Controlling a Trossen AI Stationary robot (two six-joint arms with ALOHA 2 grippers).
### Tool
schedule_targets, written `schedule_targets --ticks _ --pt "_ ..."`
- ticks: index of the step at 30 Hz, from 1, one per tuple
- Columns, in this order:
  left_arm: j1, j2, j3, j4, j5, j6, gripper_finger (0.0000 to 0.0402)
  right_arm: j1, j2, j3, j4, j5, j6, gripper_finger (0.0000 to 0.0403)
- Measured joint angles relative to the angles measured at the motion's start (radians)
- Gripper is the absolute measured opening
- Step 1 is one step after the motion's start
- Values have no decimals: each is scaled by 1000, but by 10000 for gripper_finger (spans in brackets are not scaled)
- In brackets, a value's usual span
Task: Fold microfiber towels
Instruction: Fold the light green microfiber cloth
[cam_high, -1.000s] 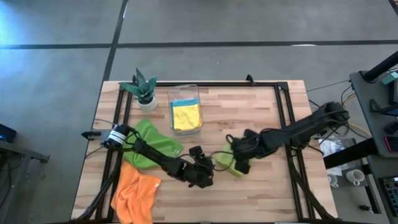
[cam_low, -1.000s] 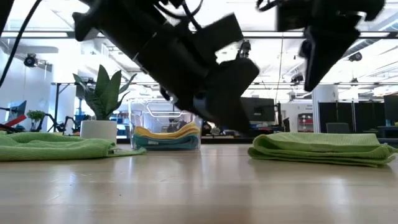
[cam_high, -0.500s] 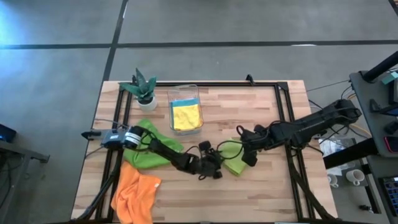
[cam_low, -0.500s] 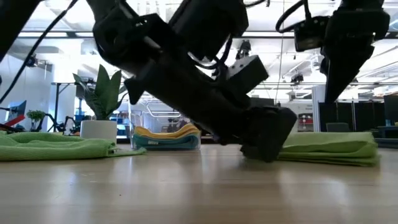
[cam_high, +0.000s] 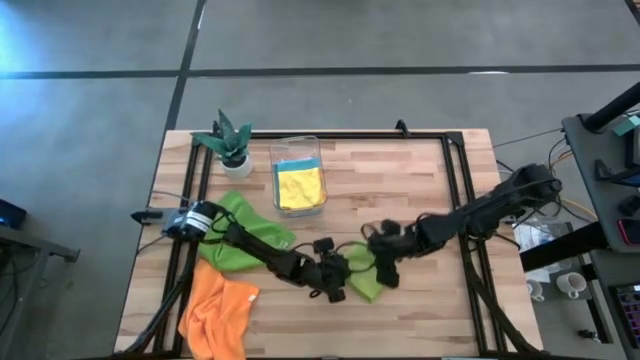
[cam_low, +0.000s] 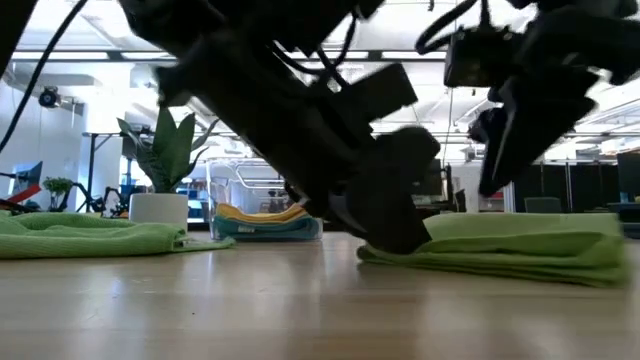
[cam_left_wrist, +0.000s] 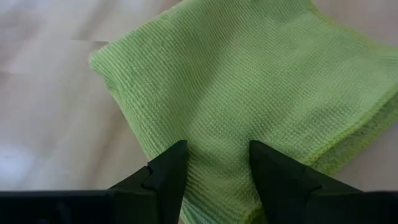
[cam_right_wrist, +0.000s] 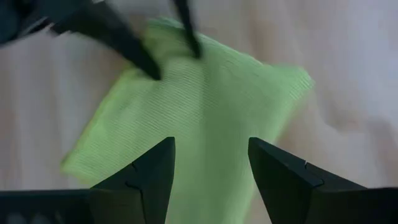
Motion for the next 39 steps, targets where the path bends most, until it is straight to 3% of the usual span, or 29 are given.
schedule_targets --ticks 4,10,15,20,27,33,37,39 --pt "-62 -2 0 1 -2 -8 162 95 103 35 130 1 -163 201" --pt "-111 -62 -2 -17 -7 9 162 263 236 181 153 75 -299 201" --pt "-96 -118 -2 -23 -27 83 162 333 349 291 134 136 -295 201" --pt "-78 -116 0 38 -15 114 162 335 381 360 -20 143 -203 201" --pt "-94 -26 1 82 157 154 162 335 247 285 -55 223 -142 201" --pt "-91 -24 0 21 161 66 162 286 169 151 -38 307 112 201" --pt "-84 -24 3 30 161 32 162 303 184 97 261 176 36 201" --pt "-83 -24 1 26 162 58 162 328 207 89 416 165 -17 201"
